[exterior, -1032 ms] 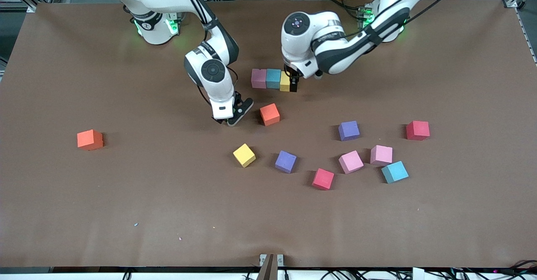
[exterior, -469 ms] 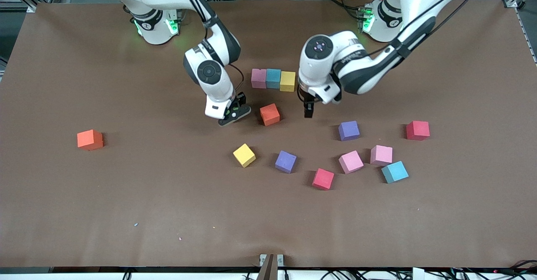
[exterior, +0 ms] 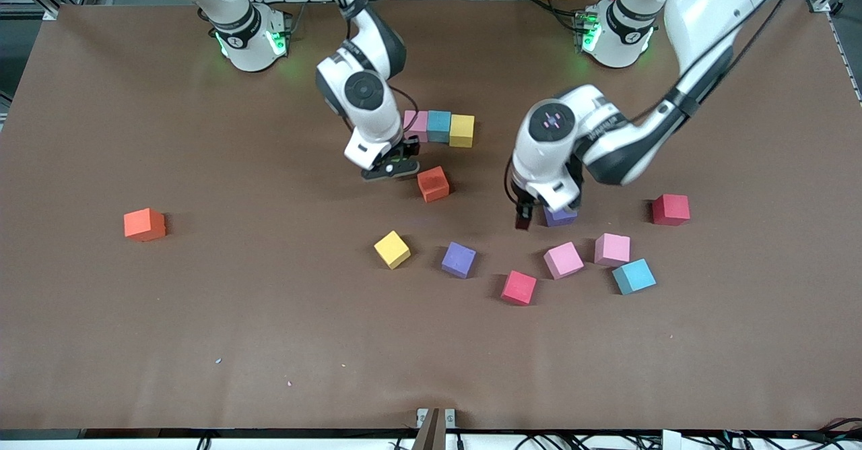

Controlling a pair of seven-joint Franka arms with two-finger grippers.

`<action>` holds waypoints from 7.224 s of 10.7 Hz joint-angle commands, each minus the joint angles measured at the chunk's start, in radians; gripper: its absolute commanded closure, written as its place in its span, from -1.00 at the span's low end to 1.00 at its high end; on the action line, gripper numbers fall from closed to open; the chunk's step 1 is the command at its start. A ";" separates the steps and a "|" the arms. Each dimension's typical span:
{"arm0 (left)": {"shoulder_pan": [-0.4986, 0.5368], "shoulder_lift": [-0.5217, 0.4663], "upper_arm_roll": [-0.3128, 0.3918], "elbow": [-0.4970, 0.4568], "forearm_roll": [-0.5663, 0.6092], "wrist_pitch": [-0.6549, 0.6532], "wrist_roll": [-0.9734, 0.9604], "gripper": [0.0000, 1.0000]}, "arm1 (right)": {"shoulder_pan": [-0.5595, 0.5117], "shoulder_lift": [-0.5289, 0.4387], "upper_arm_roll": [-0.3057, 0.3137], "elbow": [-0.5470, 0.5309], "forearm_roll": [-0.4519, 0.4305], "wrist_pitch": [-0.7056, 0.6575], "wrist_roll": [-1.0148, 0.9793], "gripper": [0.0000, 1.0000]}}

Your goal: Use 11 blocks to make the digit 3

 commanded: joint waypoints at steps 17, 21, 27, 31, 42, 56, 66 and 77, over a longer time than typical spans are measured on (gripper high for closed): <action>-0.025 0.052 0.156 0.232 -0.062 -0.069 0.719 -1.00 | 0.098 0.073 -0.004 -0.003 0.010 0.110 0.250 1.00; -0.028 0.050 0.155 0.212 -0.163 -0.124 1.008 -1.00 | 0.096 0.079 -0.004 -0.007 0.010 0.113 0.252 1.00; -0.025 0.036 0.156 0.222 -0.162 -0.124 1.160 -1.00 | 0.098 0.079 -0.004 -0.029 0.012 0.137 0.255 1.00; 0.021 0.004 0.161 0.317 -0.150 -0.167 1.214 -1.00 | 0.113 0.084 -0.003 -0.029 0.012 0.136 0.301 1.00; 0.017 -0.092 0.249 0.351 -0.272 -0.376 1.467 -1.00 | 0.116 0.084 -0.004 -0.029 0.010 0.113 0.304 1.00; -0.179 -0.120 0.420 0.152 -0.515 -0.235 1.578 -1.00 | 0.118 0.082 -0.004 -0.026 0.010 0.090 0.306 1.00; -0.208 -0.062 0.422 -0.031 -0.334 0.015 1.410 -1.00 | 0.114 0.082 -0.006 -0.021 0.010 0.090 0.313 -0.99; -0.197 -0.062 0.423 -0.147 -0.295 0.150 1.404 -0.33 | 0.108 0.030 -0.050 0.149 -0.032 -0.128 0.320 -1.00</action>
